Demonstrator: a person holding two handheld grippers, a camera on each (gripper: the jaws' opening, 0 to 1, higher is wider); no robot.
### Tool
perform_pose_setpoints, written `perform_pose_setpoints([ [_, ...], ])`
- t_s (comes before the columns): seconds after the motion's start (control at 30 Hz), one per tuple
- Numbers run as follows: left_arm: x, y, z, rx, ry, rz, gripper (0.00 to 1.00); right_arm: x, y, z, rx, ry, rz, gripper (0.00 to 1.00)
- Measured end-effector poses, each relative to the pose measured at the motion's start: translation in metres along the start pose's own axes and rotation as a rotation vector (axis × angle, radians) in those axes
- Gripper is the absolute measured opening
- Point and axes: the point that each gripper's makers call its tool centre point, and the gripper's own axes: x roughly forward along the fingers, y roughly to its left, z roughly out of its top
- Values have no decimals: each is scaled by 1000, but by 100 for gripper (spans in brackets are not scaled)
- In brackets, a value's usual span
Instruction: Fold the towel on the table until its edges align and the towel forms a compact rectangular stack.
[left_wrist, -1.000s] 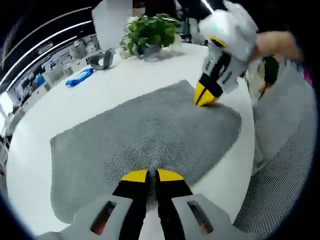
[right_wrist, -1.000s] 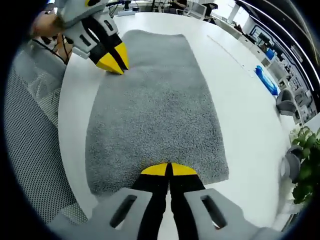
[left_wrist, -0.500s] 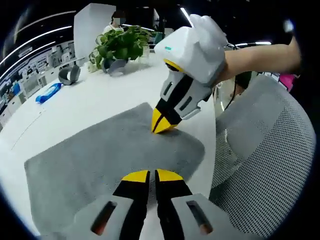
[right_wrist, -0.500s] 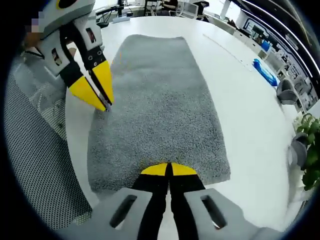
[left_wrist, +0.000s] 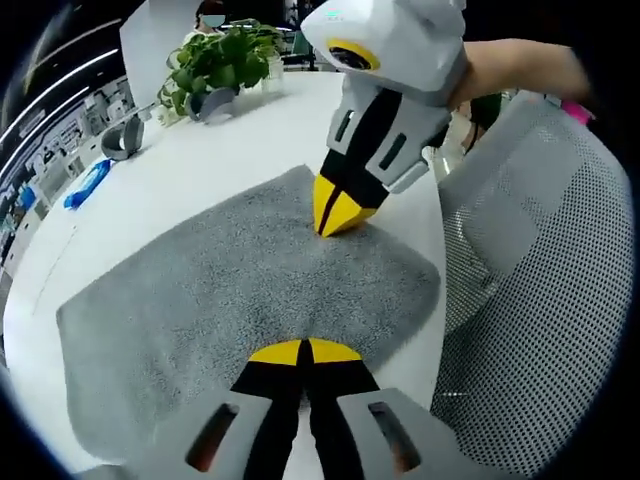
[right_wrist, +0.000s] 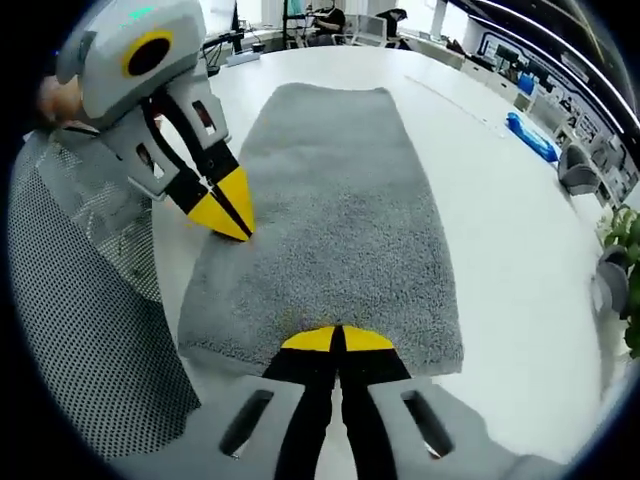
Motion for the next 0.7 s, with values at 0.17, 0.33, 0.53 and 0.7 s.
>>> perform_pose_setpoints([
  [0.17, -2, 6, -3, 12, 10, 27, 1, 0, 8, 1, 10, -24, 9, 0],
  [0.33, -4, 12, -6, 3, 11, 48, 1, 0, 13, 3, 14, -35, 11, 0],
  [0.53, -6, 21, -9, -12, 16, 75, 1, 2, 21, 6, 16, -49, 22, 0],
  [0.7, -8, 28, -13, -16, 25, 105, 1, 4, 31, 11, 29, -57, 54, 0],
])
